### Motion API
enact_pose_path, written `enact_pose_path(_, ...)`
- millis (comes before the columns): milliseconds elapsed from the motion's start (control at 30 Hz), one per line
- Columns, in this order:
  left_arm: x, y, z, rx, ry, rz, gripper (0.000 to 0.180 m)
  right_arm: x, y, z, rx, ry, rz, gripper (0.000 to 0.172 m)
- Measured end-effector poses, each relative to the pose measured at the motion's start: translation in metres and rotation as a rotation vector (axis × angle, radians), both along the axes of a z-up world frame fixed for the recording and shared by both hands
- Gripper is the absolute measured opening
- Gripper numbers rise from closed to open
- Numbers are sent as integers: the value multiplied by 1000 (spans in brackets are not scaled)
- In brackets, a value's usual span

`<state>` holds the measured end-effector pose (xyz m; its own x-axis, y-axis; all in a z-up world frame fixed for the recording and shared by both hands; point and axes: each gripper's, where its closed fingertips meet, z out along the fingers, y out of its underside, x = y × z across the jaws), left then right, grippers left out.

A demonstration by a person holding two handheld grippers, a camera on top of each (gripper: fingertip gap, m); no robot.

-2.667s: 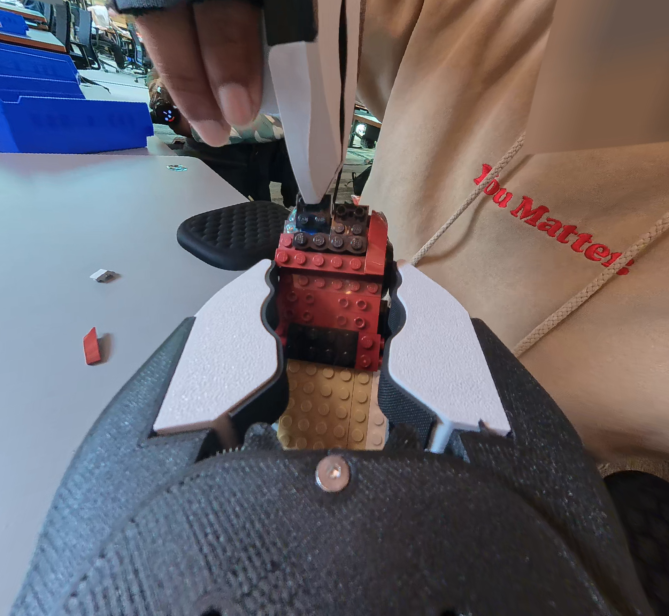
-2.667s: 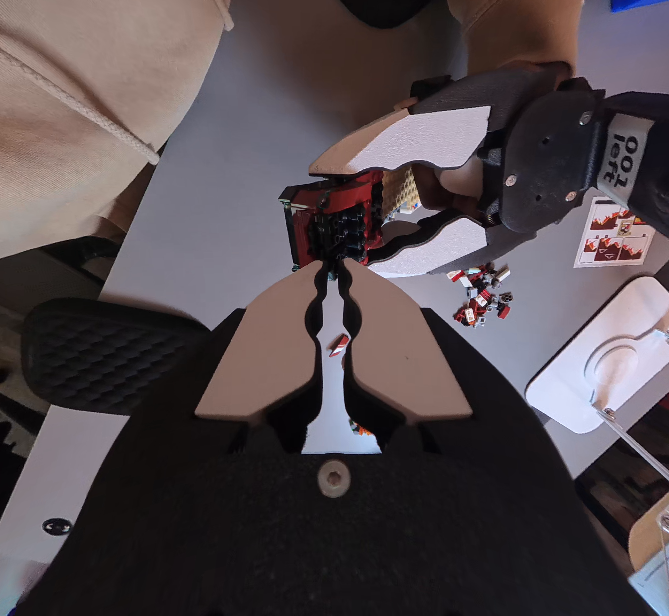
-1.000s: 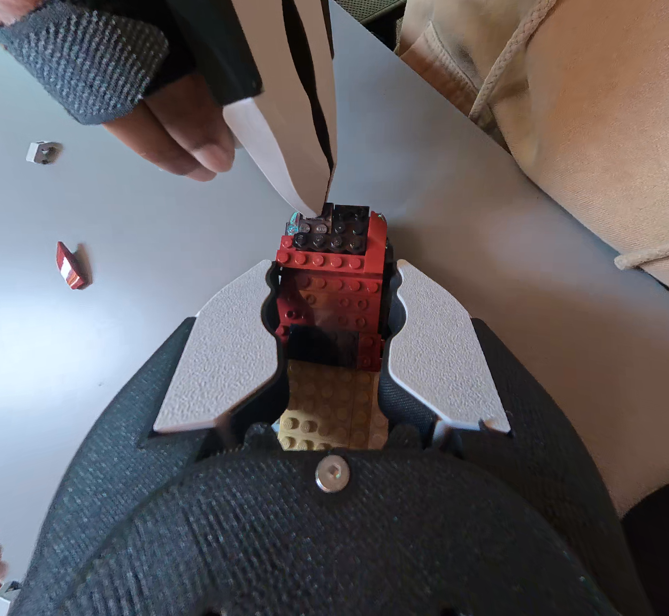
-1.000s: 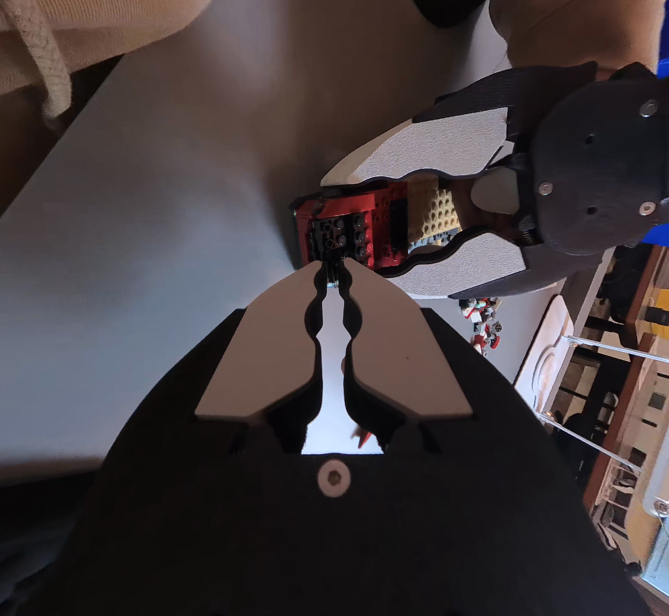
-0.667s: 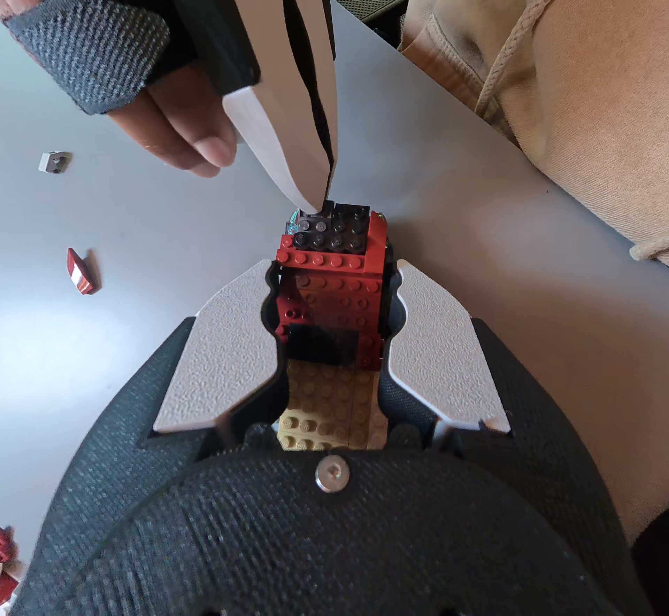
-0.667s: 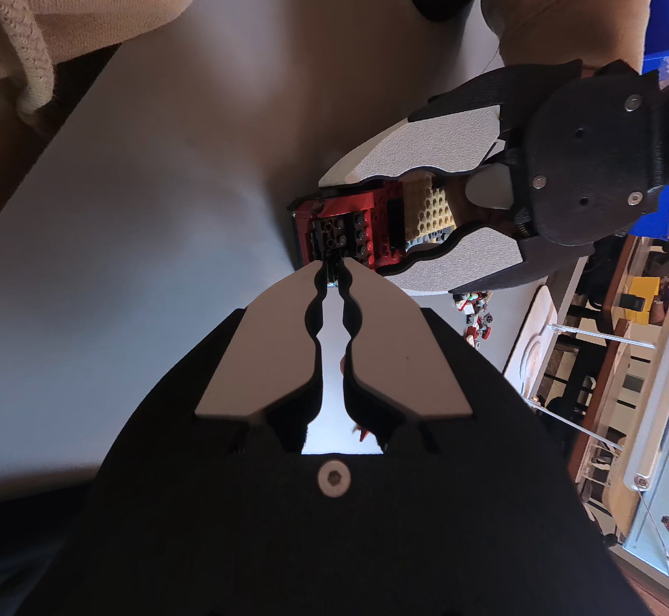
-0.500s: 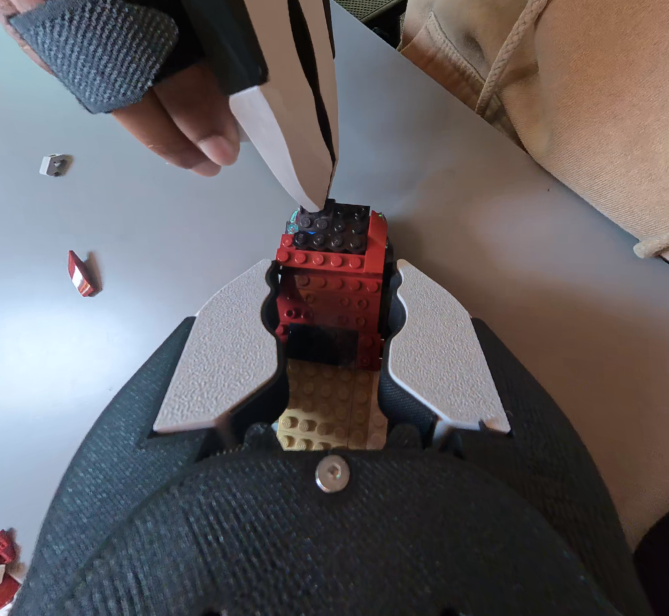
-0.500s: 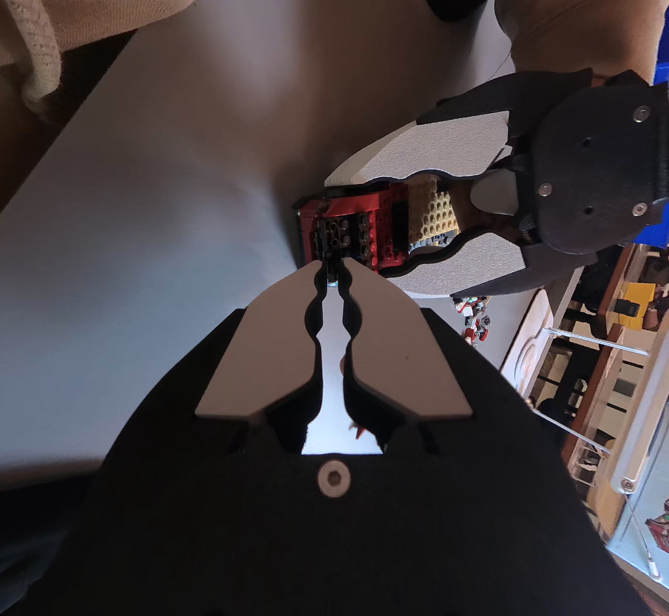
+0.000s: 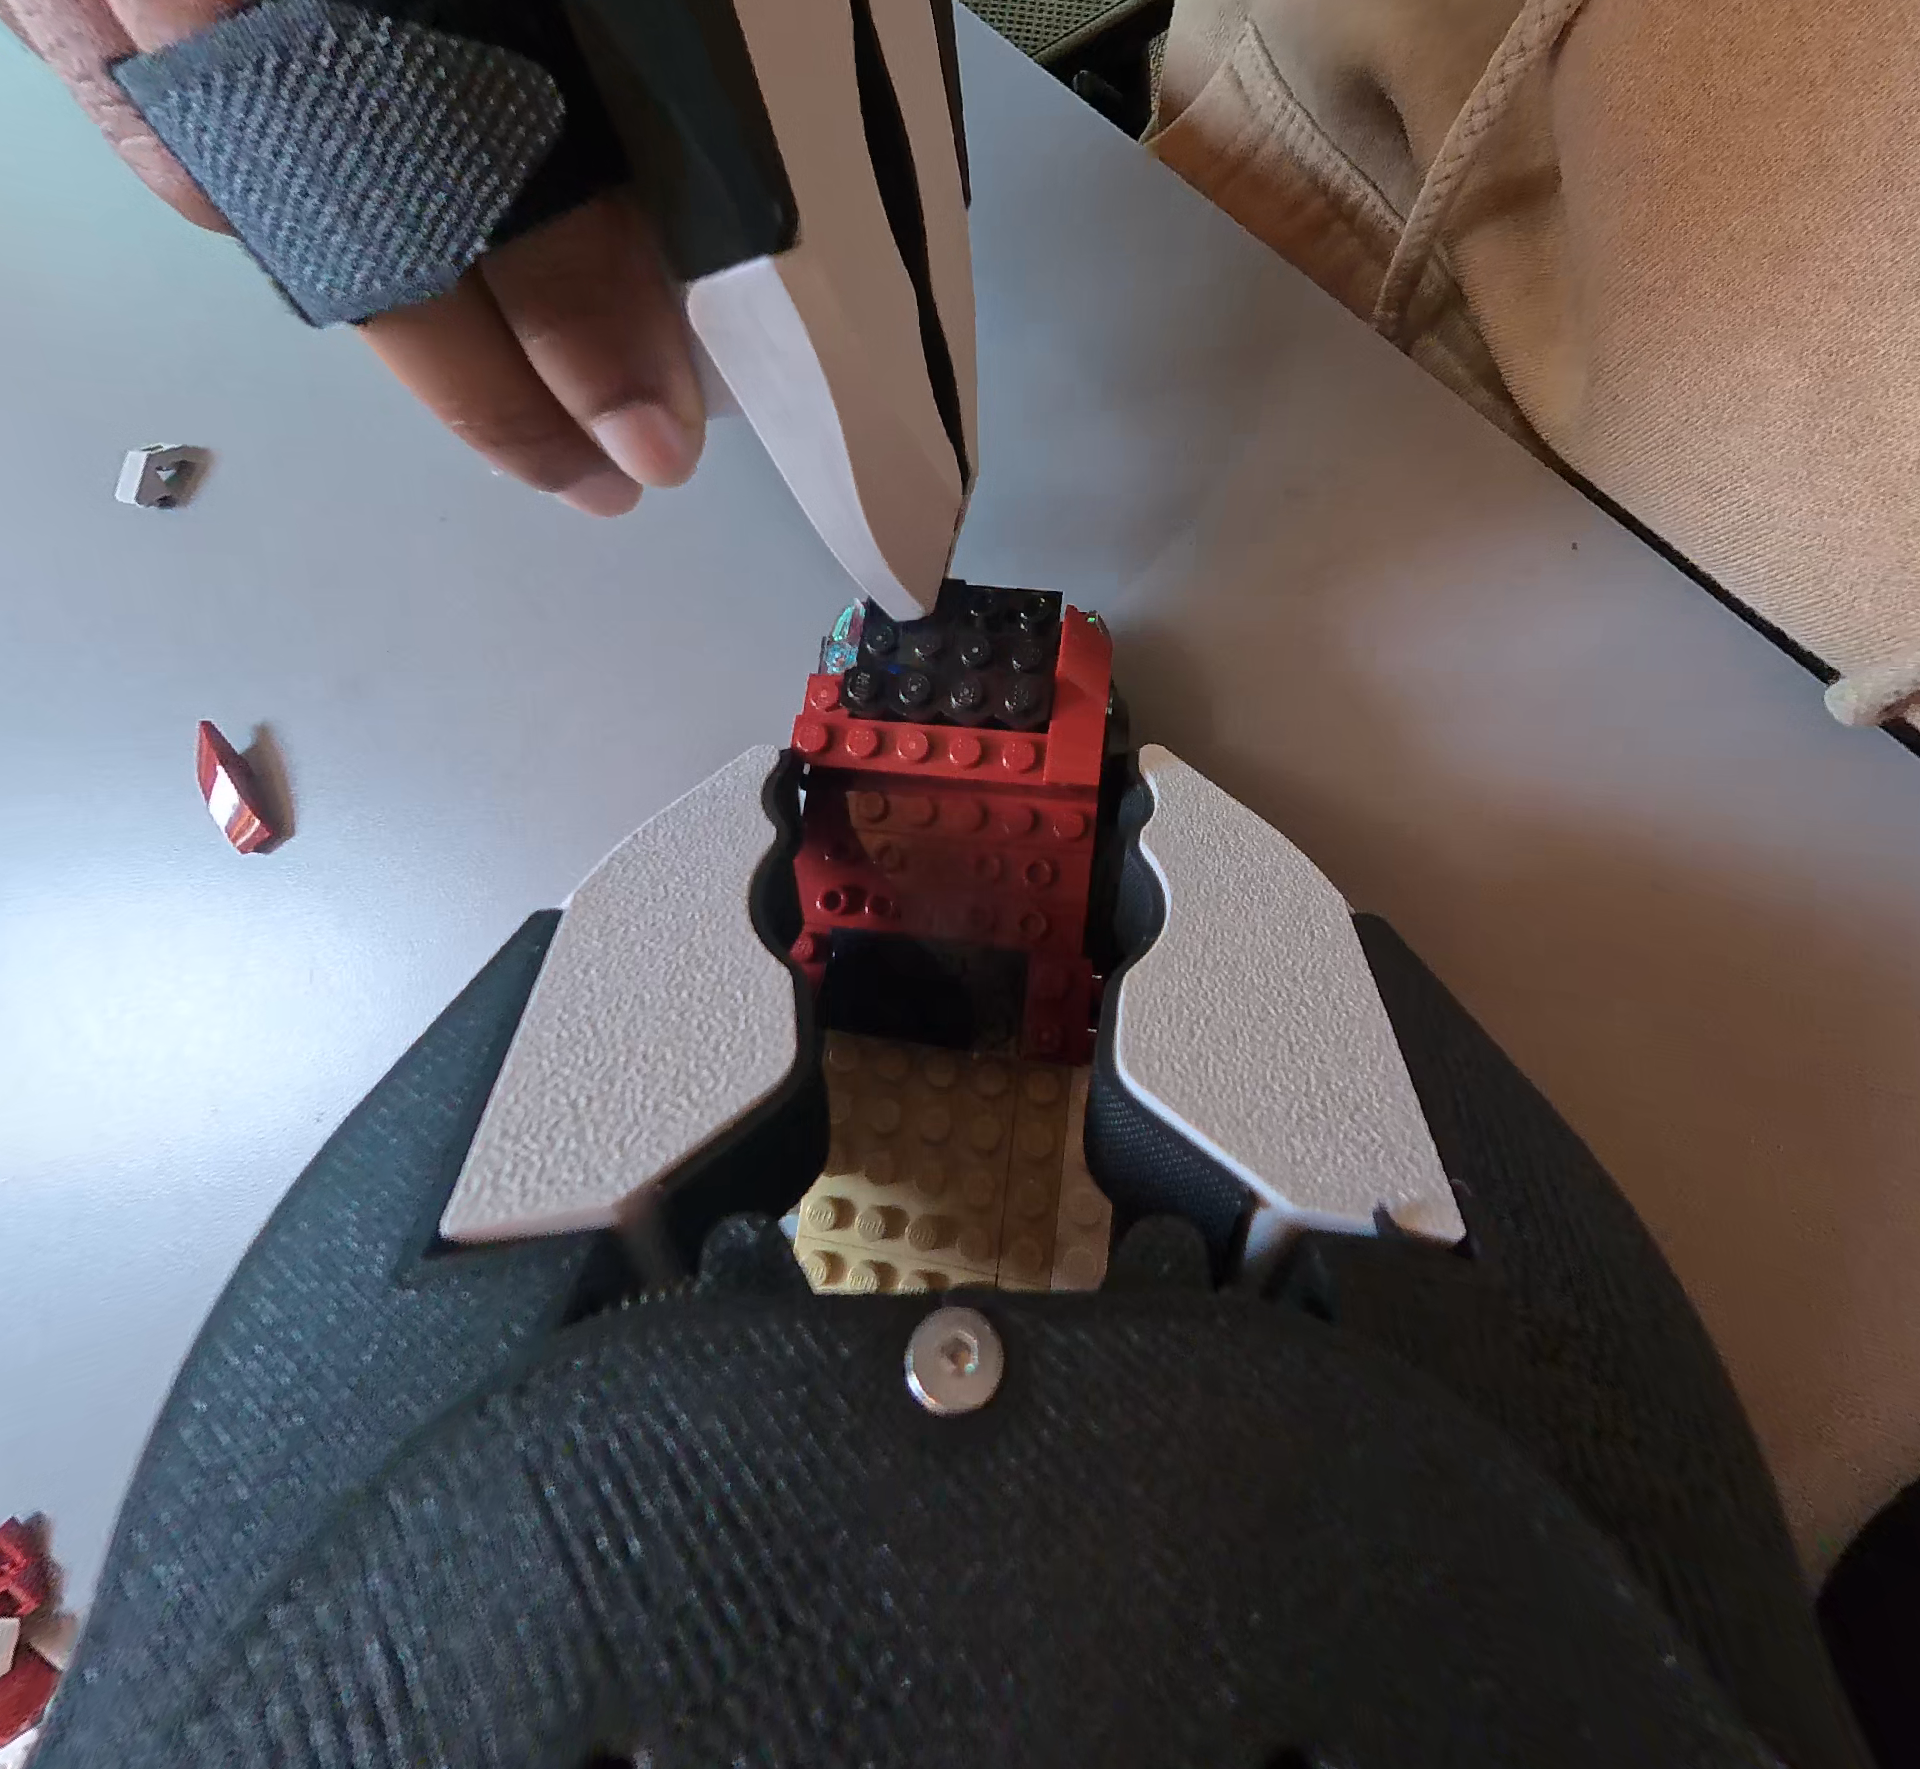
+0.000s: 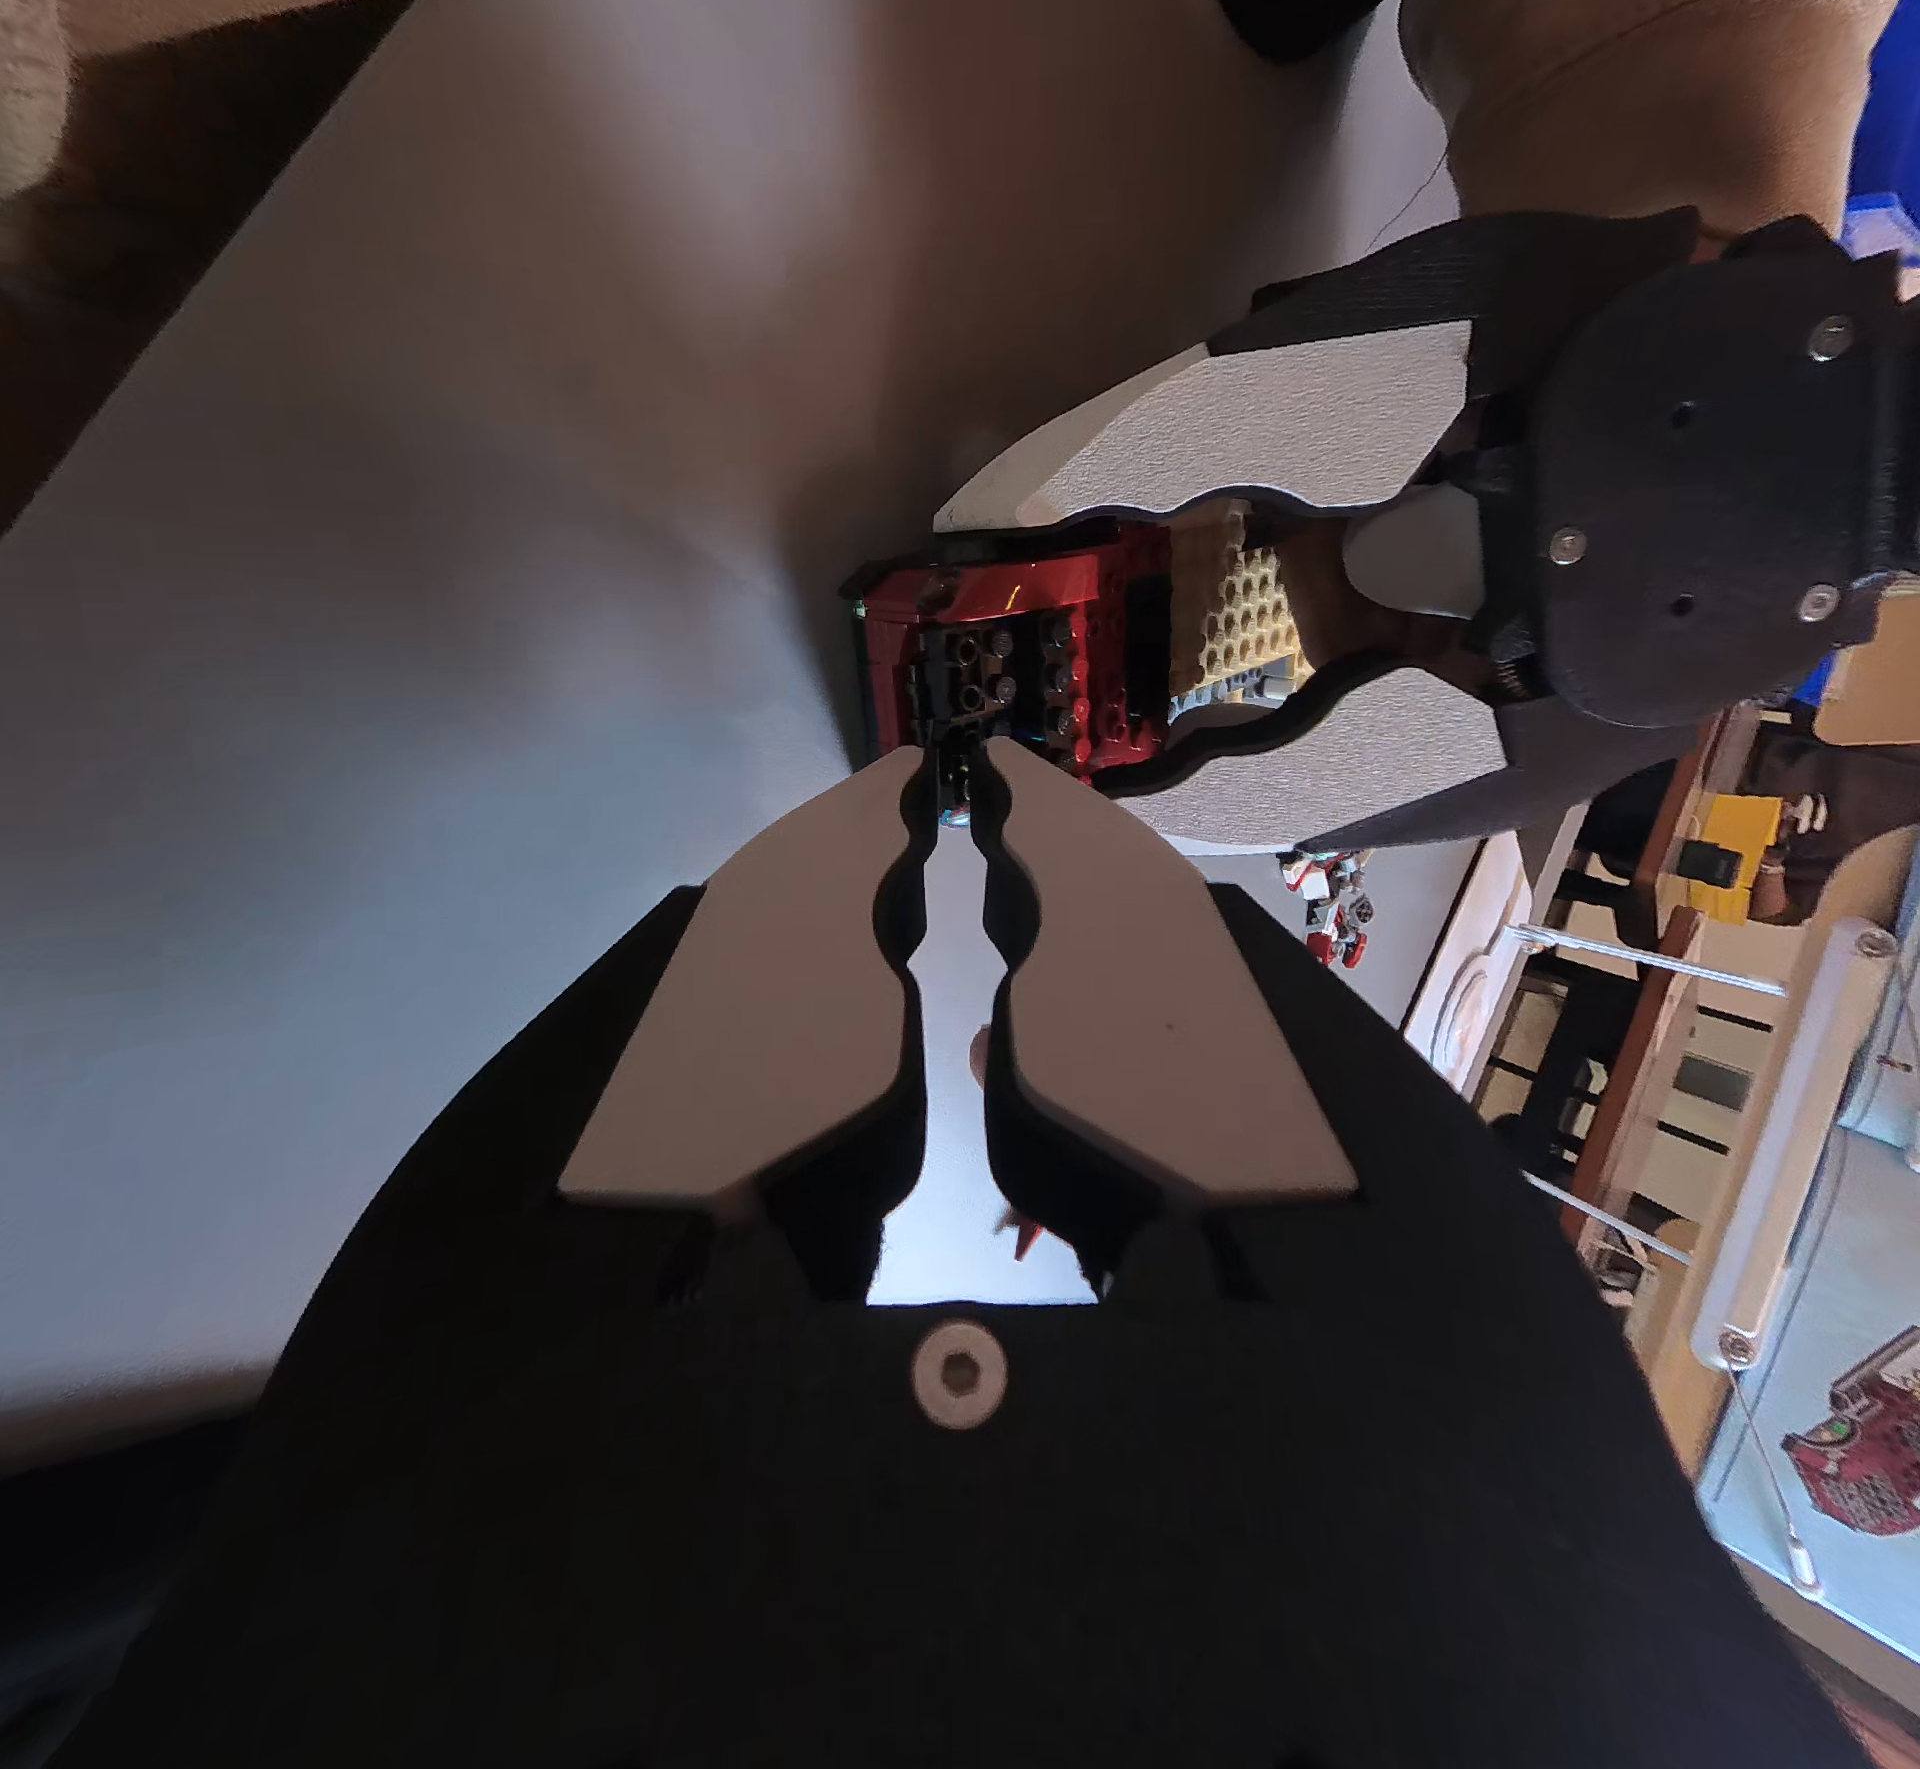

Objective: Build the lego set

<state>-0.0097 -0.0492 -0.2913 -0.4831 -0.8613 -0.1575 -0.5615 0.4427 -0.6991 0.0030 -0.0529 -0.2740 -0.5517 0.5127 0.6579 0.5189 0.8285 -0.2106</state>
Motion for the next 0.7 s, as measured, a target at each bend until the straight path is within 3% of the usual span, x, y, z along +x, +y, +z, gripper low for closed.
enact_pose_path(700, 1, -1, 0, 5, 1, 1, 59, -2, 0, -1, -103, 9, 47, 7)
